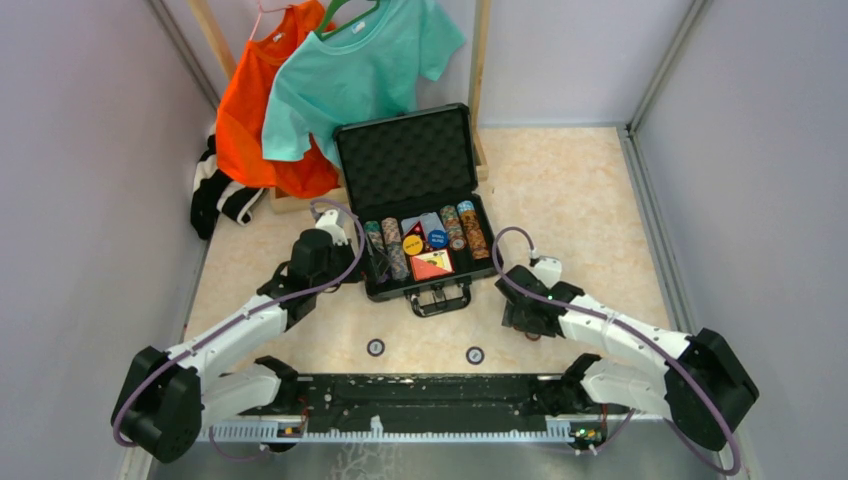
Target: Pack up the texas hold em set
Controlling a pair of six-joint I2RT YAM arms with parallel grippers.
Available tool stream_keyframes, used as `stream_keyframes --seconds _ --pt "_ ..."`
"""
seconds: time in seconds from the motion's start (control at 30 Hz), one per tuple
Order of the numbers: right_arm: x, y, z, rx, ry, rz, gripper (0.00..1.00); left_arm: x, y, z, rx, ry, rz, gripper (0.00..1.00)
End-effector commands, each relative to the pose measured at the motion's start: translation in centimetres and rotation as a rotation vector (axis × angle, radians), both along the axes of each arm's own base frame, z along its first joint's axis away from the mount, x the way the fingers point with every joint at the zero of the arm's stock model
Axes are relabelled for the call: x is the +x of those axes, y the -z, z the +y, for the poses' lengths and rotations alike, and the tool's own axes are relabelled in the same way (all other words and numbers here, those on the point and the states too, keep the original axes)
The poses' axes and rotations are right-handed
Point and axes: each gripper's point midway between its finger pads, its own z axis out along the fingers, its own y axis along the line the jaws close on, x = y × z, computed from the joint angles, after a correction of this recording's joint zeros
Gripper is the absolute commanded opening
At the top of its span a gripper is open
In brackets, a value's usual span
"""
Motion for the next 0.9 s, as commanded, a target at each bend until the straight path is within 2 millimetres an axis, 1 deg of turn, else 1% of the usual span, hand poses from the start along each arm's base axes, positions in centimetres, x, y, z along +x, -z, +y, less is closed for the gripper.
stream_keyframes --seconds 0.0,0.2,0.43,0.67,0.77,0.87 --pt "1.6 -0.8 1.6 0.029 -0.026 -0.05 0.62 0.3 -0.7 -0.1 -0.011 0.003 -0.028 0.99" --pt "2.0 -0.5 2.4 0.047 -0.039 -0.051 0.6 0.3 -0.6 0.0 -0.009 -0.001 -0.025 0.99" --pt "2.7 -1.0 3.3 0.066 -0.052 -0.083 0.58 0.4 -0.5 0.0 -0.006 -0.002 -0.026 0.99" --pt "3.5 -2.5 4.4 0.08 -0.07 -0.115 0.58 0.4 -0.5 0.0 -0.006 -0.004 -0.024 0.99" --pt "3.6 -3.2 4.4 0.064 -0.072 -0.125 0.58 0.4 -0.5 0.0 -0.005 -0.004 -0.024 0.99" --pt "3.5 -3.7 3.7 0.047 -0.062 -0.139 0.58 0.3 -0.6 0.0 -0.009 -0.002 -0.028 0.99"
